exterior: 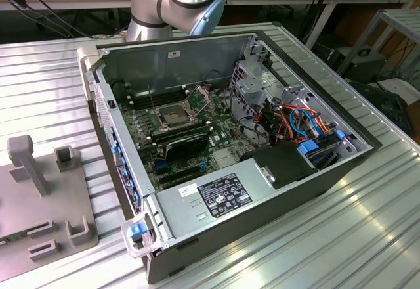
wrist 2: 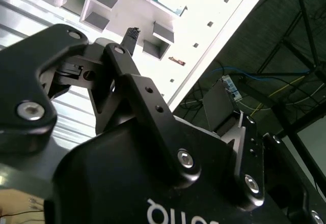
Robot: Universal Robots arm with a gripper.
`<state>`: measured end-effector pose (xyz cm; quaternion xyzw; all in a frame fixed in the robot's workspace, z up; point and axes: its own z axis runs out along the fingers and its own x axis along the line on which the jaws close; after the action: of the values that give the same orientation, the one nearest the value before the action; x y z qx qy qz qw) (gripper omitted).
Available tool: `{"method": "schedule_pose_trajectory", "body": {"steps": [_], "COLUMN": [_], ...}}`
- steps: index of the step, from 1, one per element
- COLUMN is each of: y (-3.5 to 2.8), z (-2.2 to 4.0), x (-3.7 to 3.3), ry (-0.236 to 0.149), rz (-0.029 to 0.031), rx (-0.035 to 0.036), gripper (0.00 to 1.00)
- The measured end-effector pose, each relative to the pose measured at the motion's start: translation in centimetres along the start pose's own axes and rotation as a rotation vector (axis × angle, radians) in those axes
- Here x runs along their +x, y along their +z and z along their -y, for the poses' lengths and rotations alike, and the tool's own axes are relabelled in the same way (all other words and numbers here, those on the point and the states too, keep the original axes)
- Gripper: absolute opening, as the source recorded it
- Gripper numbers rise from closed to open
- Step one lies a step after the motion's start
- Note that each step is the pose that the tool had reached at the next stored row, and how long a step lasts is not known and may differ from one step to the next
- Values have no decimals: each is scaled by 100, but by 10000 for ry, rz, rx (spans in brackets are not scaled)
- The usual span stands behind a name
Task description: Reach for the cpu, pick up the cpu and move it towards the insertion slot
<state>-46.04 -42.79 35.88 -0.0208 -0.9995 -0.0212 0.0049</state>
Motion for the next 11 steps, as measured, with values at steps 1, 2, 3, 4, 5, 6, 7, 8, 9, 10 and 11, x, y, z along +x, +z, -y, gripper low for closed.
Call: {"method": "schedule_pose_trajectory", "body": {"steps": [1,2,3,4,5,6,7,8,9,10,11], "y": [0,0,0,0,0,1,8,15,22,31,38], "z": [0,0,0,0,0,0,0,1,1,1,2], "x": [0,0,0,0,0,0,0,0,-1,0,-1], "ry": [0,0,0,0,0,0,0,0,0,0,0], "rz": [1,1,1,0,0,0,2,1,0,0,0], "rx": [-1,-1,-2,-2,-2,-2,-3,-3,-2,-2,-2], "gripper": [78,78,78,78,78,78,78,78,78,78,78]}}
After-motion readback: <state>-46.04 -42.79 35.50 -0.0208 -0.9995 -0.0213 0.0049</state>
